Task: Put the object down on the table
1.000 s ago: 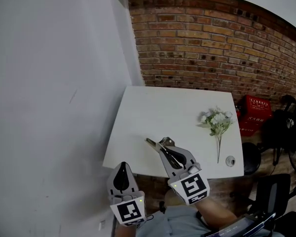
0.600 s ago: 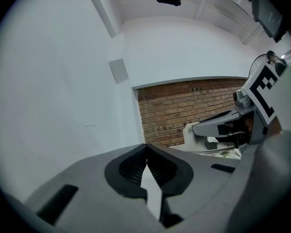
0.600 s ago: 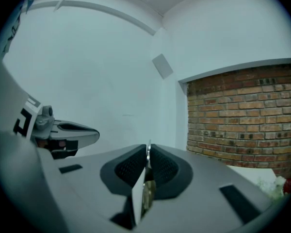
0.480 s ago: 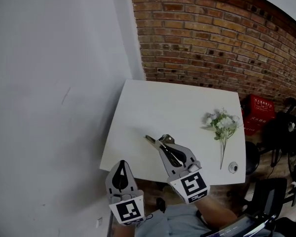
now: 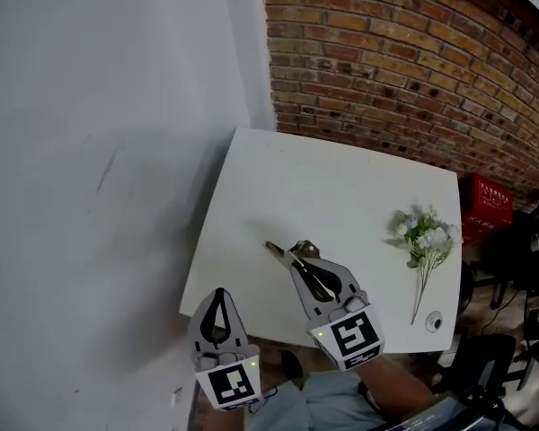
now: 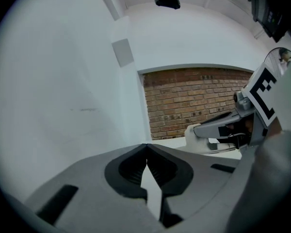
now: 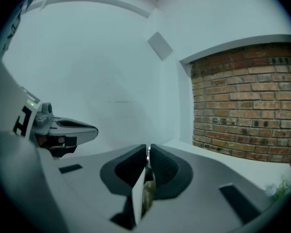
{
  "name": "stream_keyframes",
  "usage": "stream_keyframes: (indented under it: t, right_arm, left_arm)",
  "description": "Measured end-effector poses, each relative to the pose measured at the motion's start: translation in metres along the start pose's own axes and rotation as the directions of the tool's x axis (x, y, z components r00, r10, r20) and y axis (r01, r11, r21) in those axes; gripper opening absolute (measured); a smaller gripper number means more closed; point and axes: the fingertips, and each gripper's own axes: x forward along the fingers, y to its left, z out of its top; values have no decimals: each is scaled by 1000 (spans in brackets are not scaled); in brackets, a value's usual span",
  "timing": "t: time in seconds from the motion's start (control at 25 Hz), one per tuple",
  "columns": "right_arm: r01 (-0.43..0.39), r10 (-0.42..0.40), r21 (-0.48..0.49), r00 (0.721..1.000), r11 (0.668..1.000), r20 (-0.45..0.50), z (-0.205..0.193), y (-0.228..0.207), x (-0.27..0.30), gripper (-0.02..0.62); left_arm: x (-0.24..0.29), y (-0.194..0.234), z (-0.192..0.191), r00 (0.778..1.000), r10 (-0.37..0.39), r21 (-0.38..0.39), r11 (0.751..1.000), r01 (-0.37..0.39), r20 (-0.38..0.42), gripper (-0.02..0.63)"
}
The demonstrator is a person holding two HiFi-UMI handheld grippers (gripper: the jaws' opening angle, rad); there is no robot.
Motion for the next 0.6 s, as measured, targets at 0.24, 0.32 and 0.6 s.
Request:
stream_keyframes:
  t: [0.24,0.32,0.6]
  right_arm:
    - [-21,24,34,997,999,-67,-23,-11,32,34]
    - [-27,32,48,996,998,-89,-31,-13,41,34]
    - [-33,46,84,987,996,-155,-63,-23,67,34]
  left_arm:
    - [29,12,-25,996,14,-11,1000,-15,-87,9]
    - [38,13,-32,995,11,-14,1000,-12,-103,9]
    - [65,10,-58,987,-9,-37,999,3,-162,9]
